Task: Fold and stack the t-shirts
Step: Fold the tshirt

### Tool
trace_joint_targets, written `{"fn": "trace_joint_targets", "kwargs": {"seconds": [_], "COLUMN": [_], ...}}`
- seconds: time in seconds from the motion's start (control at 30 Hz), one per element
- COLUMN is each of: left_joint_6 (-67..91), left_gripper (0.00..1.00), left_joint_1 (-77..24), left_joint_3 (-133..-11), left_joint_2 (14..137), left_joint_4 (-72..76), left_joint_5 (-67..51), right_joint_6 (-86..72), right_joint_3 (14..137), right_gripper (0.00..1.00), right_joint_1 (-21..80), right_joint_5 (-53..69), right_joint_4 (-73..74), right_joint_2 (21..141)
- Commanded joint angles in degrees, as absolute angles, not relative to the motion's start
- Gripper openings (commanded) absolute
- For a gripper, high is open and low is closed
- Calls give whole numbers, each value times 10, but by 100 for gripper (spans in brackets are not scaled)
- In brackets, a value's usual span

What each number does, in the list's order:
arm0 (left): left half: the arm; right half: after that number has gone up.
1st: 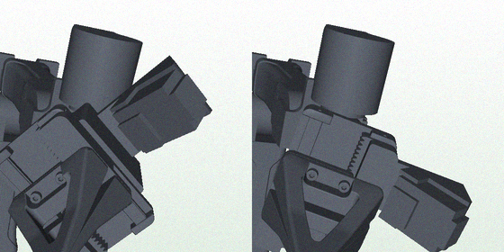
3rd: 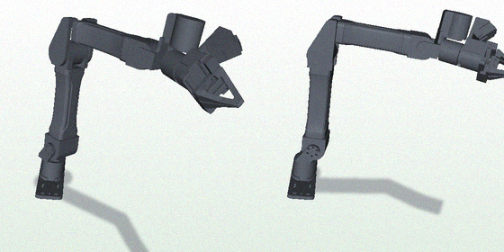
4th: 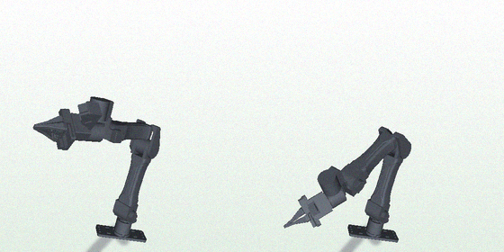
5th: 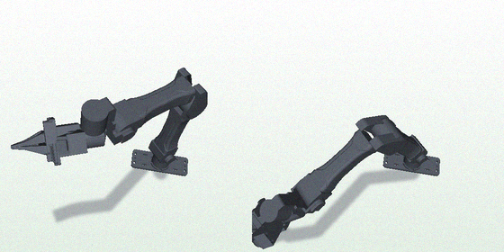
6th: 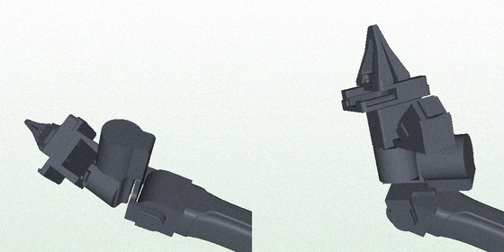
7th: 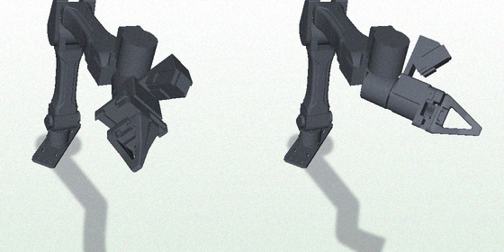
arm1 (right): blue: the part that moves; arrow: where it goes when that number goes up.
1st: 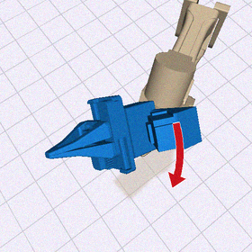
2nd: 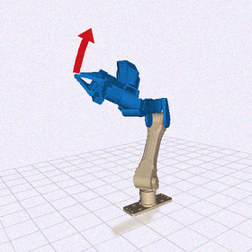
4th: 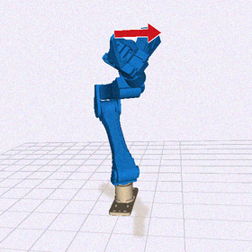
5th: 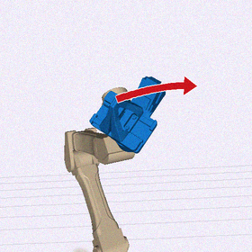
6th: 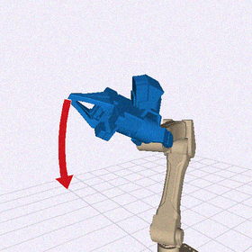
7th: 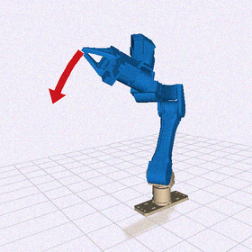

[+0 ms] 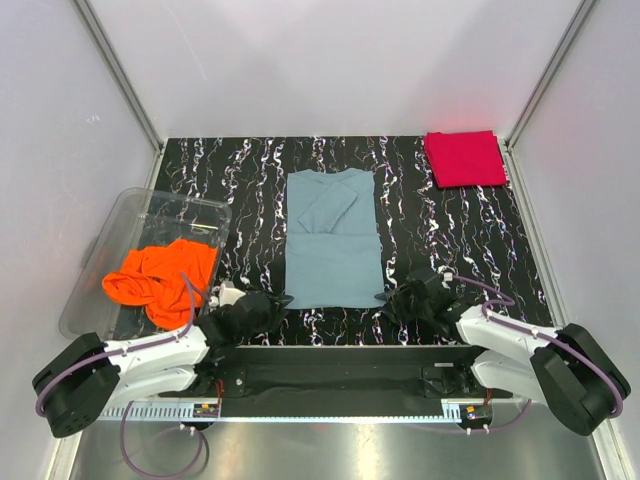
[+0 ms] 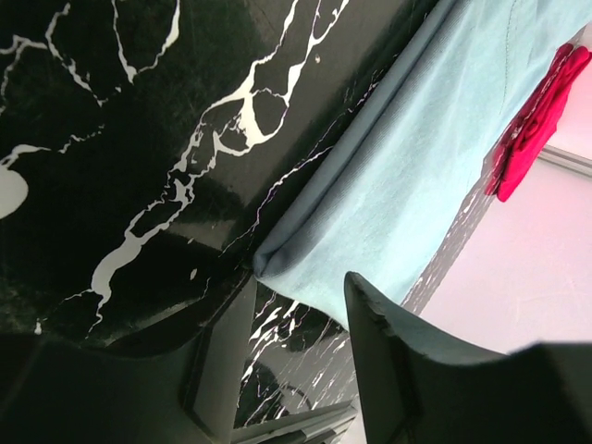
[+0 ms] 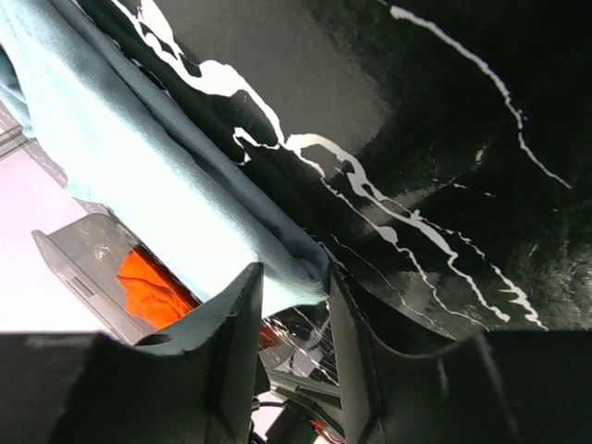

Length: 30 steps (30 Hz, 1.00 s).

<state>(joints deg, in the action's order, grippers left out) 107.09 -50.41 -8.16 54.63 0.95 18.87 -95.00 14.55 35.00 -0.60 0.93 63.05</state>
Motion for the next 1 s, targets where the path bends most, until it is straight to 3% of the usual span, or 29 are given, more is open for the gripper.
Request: {"fn": "trace_joint_targets", "kwargs": {"seconds": [0.0, 0.17, 0.2, 0.23, 0.27, 0.3, 0.37, 0.7, 0.97], "left_joint_6": [1150, 1155, 1156, 1154, 1153, 1152, 1148, 1095, 1003], "left_gripper": [48, 38, 32, 28, 23, 9, 1, 0, 0], "left_joint_1": [-504, -504, -504, -504, -503, -504, -504, -504, -503], "left_joint_3": [-40, -34, -31, -26, -22, -16, -8, -18, -85], "left_joint_2": [570, 571, 570, 564, 558, 553, 520, 278, 254], "left_joint_4": [-80, -73, -71, -58, -51, -49, -58, -205, -279], "left_joint_5": [172, 185, 186, 190, 191, 189, 185, 182, 145], "right_joint_6": [-940, -940, -936, -932, -924, -919, -891, -790, -741], "right_joint_3": [132, 135, 138, 141, 145, 148, 158, 197, 243], "right_gripper": [40, 36, 30, 14, 10, 6, 0, 0, 0], "right_joint_1": [356, 358, 358, 358, 358, 358, 358, 359, 374], "right_joint_5": [-61, -62, -63, -63, -62, -55, -41, -2, 35], "right_joint_4": [94, 94, 91, 89, 87, 87, 88, 138, 183], "right_joint_2": [650, 669, 675, 685, 689, 692, 692, 621, 592]}}
